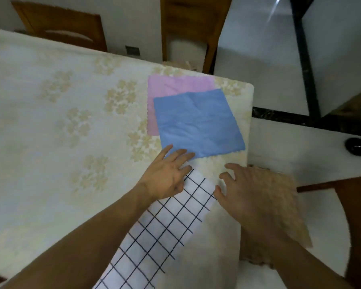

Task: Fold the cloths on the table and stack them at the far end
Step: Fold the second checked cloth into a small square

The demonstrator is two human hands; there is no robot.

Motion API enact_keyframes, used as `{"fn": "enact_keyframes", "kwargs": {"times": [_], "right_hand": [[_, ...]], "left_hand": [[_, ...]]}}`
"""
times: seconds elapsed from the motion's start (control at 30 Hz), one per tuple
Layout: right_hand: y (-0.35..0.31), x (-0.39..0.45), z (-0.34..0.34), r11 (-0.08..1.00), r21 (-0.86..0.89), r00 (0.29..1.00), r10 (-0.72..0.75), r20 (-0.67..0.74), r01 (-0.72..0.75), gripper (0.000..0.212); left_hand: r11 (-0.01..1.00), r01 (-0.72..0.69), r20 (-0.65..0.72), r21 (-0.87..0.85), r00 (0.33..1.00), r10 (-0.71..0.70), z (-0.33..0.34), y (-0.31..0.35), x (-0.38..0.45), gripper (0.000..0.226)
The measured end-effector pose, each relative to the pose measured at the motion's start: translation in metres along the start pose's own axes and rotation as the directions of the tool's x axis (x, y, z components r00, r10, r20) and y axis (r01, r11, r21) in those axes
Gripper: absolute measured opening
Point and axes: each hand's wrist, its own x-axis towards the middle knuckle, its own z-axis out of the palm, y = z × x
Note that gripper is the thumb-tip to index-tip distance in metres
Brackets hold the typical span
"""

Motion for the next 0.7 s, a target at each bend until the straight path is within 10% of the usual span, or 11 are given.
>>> {"fn": "enact_keyframes", "kwargs": {"times": [0.7], "right_hand": [[-0.003,-0.024,0.043,0.964,-0.102,0.955,0.257,0.145,-0.244,0.024]], "left_hand": [[0.93,-0.363,0.113,-0.053,0.923,0.367,0.057,-0.035,0.088,0.04]]}}
